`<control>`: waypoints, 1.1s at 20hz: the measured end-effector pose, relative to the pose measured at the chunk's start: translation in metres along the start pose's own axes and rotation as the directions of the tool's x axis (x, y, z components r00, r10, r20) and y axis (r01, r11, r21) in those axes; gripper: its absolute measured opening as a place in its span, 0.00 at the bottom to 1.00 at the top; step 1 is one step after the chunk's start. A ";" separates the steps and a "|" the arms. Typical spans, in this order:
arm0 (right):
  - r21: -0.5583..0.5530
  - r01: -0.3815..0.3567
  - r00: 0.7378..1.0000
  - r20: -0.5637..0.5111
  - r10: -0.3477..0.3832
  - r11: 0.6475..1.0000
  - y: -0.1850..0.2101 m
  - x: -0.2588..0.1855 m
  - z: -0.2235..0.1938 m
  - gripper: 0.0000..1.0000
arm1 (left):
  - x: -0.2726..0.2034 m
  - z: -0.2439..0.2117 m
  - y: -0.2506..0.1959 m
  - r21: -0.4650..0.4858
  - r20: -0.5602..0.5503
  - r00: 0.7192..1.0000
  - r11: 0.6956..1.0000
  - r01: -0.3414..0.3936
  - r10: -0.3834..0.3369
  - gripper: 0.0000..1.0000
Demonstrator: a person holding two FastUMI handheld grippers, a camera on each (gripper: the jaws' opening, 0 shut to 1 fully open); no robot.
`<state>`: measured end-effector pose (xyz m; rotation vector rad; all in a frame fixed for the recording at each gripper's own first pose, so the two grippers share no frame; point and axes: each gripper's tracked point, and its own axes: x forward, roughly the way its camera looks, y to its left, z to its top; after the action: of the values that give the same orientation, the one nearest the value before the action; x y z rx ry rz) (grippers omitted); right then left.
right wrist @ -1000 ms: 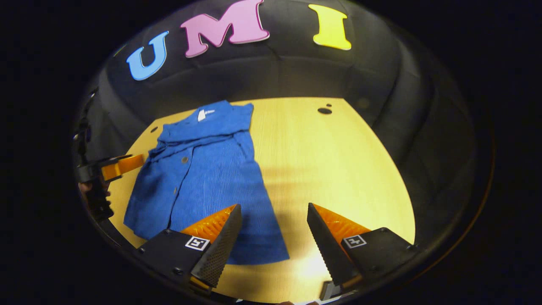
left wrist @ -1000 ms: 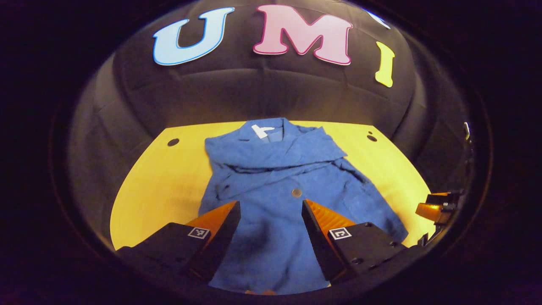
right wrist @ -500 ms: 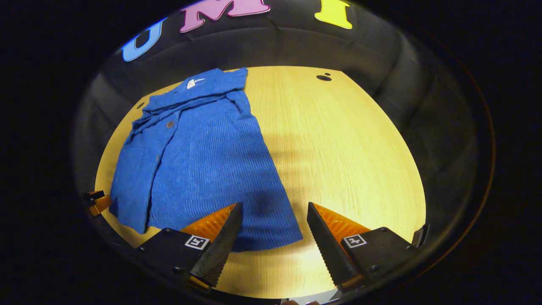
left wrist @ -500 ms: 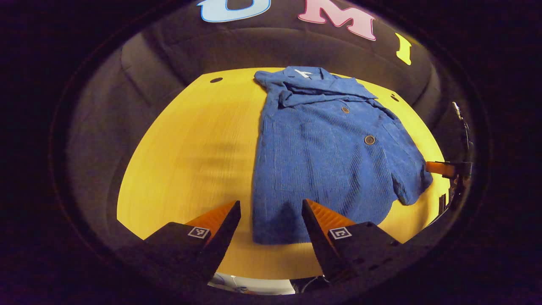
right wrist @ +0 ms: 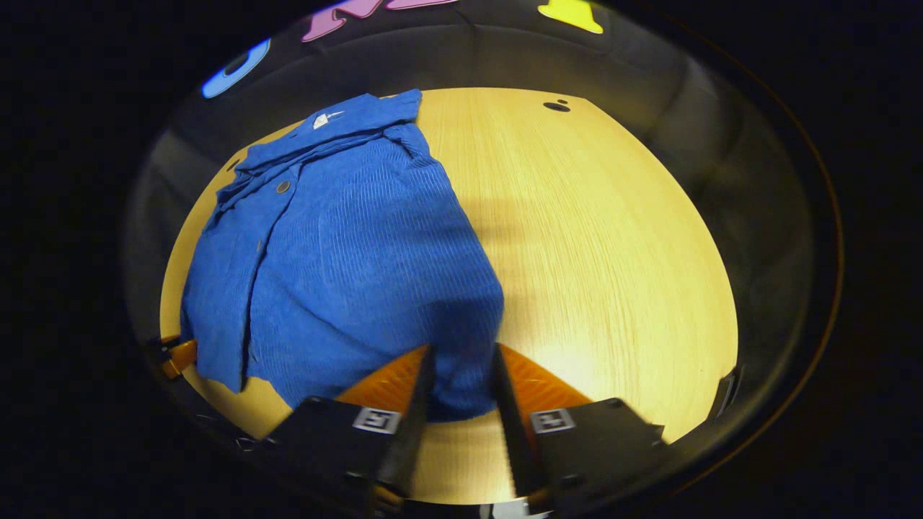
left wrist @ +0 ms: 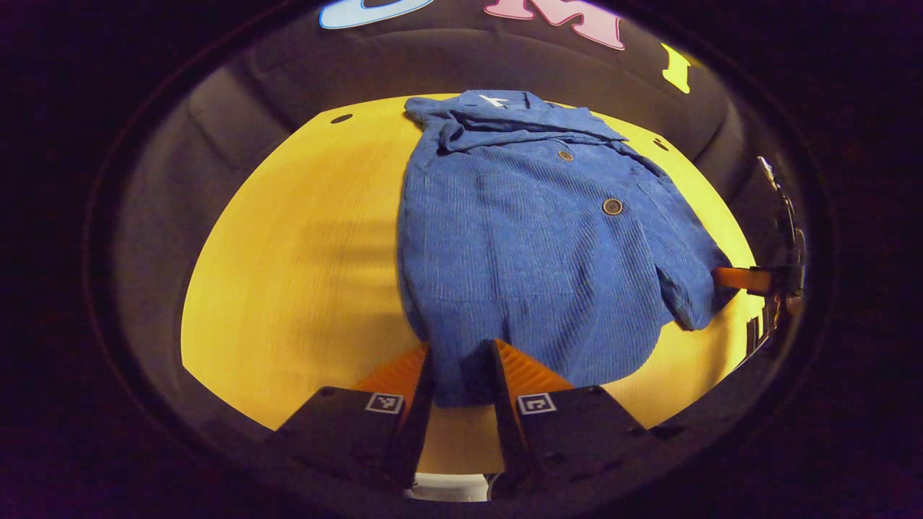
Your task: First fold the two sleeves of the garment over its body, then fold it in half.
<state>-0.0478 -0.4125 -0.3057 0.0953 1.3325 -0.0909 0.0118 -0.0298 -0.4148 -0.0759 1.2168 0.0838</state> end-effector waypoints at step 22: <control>-0.061 -0.332 0.901 0.276 0.336 0.941 0.109 -0.055 0.216 0.00 | -0.054 0.214 -0.016 -0.113 0.311 0.939 0.976 0.188 -0.145 0.00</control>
<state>0.1608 -0.3299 -0.2002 0.2892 1.0131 0.1905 0.1947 -0.0252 -0.2906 -0.2808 0.8938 0.0317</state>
